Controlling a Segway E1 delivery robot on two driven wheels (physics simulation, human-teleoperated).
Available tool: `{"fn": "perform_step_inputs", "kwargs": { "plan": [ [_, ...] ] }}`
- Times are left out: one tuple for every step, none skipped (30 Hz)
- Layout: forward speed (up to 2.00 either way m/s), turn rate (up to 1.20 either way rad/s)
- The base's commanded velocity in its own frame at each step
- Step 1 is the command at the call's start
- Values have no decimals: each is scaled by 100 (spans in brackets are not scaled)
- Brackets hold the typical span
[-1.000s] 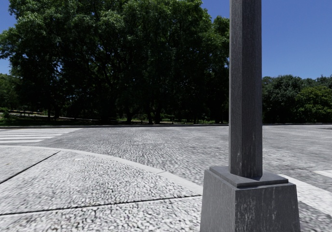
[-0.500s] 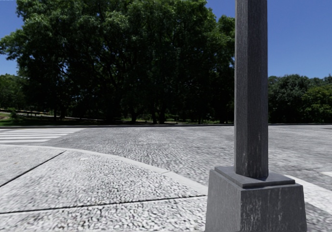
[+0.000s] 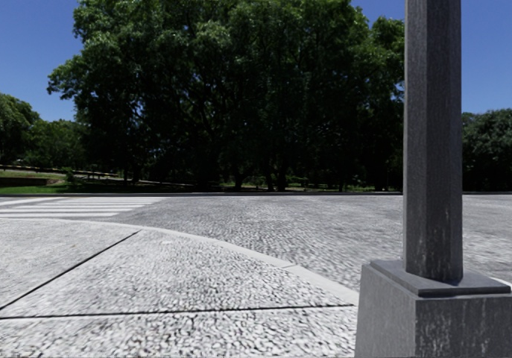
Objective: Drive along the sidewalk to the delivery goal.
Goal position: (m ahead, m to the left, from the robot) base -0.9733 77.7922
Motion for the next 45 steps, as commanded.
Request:
{"fn": "perform_step_inputs", "kwargs": {
  "plan": [
    [0, 61],
    [0, 62],
    [0, 62],
    [0, 62],
    [0, 62],
    [0, 62],
    [0, 62],
    [0, 62],
    [0, 62],
    [0, 62],
    [0, 62],
    [0, 62],
    [0, 62],
    [0, 62],
    [0, 62],
    [0, 62],
    [0, 62],
    [0, 62],
    [0, 62],
    [0, 62],
    [0, 62],
    [0, 62],
    [0, 62],
    [0, 62],
    [0, 62],
    [0, 62],
    [0, 62],
    [0, 64],
    [0, 66],
    [0, 66],
    [0, 67],
    [0, 67],
    [0, 73],
    [0, 73],
    [0, 81],
    [0, 83],
    [0, 84],
    [0, 84],
    [0, 84],
    [0, 84],
    [0, 84],
    [0, 81],
    [0, 76],
    [0, 76],
    [0, 0]
  ]
}}
